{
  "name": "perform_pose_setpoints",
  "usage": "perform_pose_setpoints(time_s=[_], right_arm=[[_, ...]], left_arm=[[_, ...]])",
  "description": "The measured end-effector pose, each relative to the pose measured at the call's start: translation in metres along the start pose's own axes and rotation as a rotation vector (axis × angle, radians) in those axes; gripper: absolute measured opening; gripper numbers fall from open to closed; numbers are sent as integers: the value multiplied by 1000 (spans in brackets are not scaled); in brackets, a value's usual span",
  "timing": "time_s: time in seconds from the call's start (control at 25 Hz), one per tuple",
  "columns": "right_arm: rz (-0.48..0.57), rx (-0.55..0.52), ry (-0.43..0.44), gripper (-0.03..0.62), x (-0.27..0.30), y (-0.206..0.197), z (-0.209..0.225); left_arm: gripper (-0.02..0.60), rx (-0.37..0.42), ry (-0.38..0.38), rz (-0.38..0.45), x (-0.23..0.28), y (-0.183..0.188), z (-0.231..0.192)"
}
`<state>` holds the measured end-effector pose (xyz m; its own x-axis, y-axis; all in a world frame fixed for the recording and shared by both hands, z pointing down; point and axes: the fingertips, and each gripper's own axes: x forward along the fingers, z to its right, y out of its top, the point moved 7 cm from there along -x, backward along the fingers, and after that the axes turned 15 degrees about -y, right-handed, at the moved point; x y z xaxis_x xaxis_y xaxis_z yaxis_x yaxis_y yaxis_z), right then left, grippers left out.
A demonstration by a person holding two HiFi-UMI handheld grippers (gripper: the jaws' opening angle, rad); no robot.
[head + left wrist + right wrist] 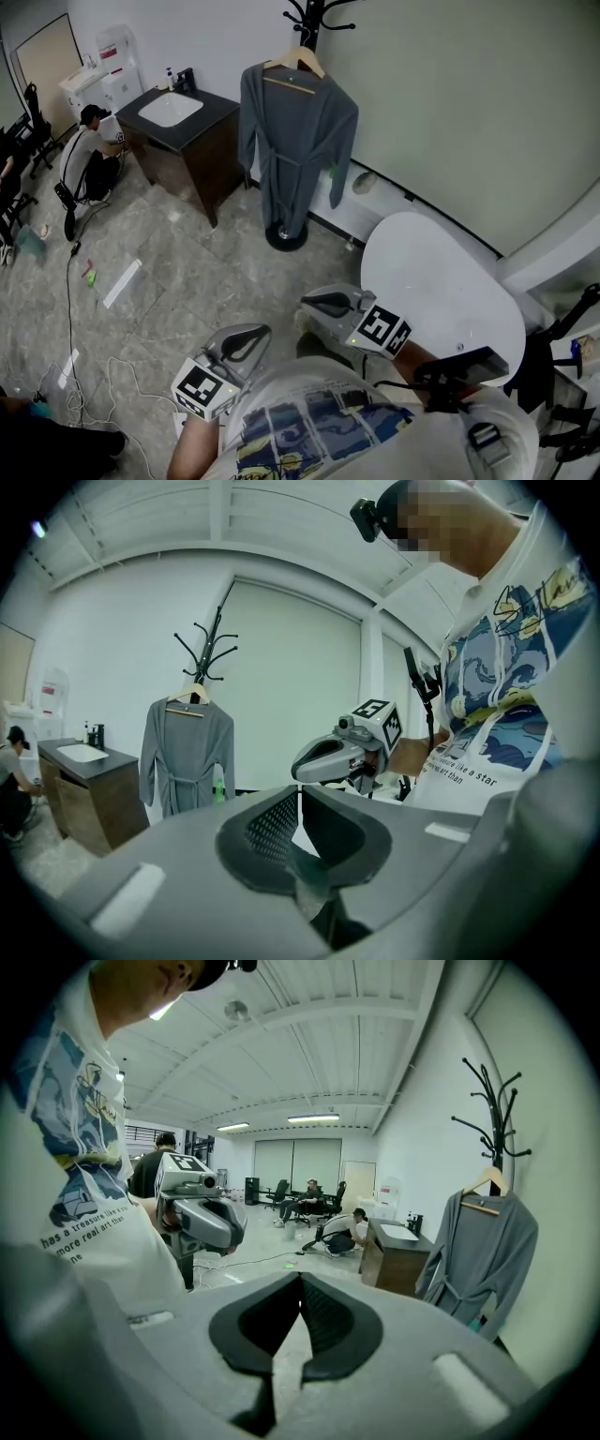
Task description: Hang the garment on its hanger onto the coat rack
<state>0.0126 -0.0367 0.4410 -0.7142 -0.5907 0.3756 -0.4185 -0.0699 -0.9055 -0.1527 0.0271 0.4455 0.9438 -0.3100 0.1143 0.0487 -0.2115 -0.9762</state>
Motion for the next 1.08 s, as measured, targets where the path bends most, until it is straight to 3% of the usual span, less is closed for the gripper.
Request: perform_pose_setpoints(time_s=[1.08], right_arm=[[-48, 32, -66, 2, -4, -12, 21]], left_arm=[[17, -54, -67, -26, 13, -4, -12]])
